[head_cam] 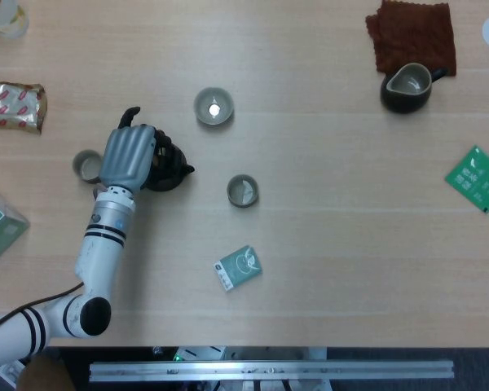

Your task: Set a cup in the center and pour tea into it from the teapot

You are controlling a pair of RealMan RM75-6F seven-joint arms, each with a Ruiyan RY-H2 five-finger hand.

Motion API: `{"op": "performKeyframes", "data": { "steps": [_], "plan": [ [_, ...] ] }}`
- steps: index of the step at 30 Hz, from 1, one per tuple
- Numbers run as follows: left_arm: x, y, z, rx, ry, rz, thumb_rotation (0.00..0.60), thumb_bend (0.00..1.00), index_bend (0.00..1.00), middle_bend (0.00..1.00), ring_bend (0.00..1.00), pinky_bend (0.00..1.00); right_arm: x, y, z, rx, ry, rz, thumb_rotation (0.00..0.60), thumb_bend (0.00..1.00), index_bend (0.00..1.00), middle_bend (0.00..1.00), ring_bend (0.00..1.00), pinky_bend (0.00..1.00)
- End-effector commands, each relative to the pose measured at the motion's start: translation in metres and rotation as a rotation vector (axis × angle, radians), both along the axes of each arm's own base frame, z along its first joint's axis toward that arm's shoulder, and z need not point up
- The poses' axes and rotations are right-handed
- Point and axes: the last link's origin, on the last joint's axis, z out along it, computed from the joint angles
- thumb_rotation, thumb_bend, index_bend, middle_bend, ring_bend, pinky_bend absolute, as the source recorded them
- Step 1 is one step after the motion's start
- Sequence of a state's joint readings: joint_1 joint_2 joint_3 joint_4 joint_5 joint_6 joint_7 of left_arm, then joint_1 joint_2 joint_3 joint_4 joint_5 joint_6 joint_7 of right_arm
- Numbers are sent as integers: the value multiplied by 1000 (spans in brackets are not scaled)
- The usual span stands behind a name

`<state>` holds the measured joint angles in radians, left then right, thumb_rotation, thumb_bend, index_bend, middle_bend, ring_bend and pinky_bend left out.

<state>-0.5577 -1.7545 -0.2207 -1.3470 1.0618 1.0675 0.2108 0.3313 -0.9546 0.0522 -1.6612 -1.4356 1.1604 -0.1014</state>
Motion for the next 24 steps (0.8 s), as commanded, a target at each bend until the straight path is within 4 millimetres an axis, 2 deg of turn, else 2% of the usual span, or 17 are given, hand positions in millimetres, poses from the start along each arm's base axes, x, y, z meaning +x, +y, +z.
{"op": "performKeyframes", "data": {
  "steps": [1, 4, 11, 19, 24],
  "plan": [
    [0, 0, 0, -5, 4, 1, 495, 451, 516, 604, 415, 105, 0, 0, 0, -1, -1, 0, 600, 289, 20, 118, 0, 29],
    [0, -1, 0, -13, 9, 4, 476, 451, 510, 578, 391, 105, -1, 0, 1, -3, -3, -2, 600, 289, 20, 118, 0, 29],
    [-1, -1, 1, -32, 32, 14, 354, 451, 458, 489, 309, 105, -1, -1, 1, -4, -8, -3, 600, 289, 20, 118, 0, 29],
    [0, -2, 5, -41, 47, 18, 321, 451, 398, 386, 210, 103, -2, -1, 1, -4, -11, -4, 600, 289, 20, 117, 0, 29],
    [1, -2, 7, -49, 29, 21, 255, 451, 317, 305, 148, 100, -1, -2, 1, -5, -18, -3, 600, 289, 20, 118, 0, 29]
  ]
}}
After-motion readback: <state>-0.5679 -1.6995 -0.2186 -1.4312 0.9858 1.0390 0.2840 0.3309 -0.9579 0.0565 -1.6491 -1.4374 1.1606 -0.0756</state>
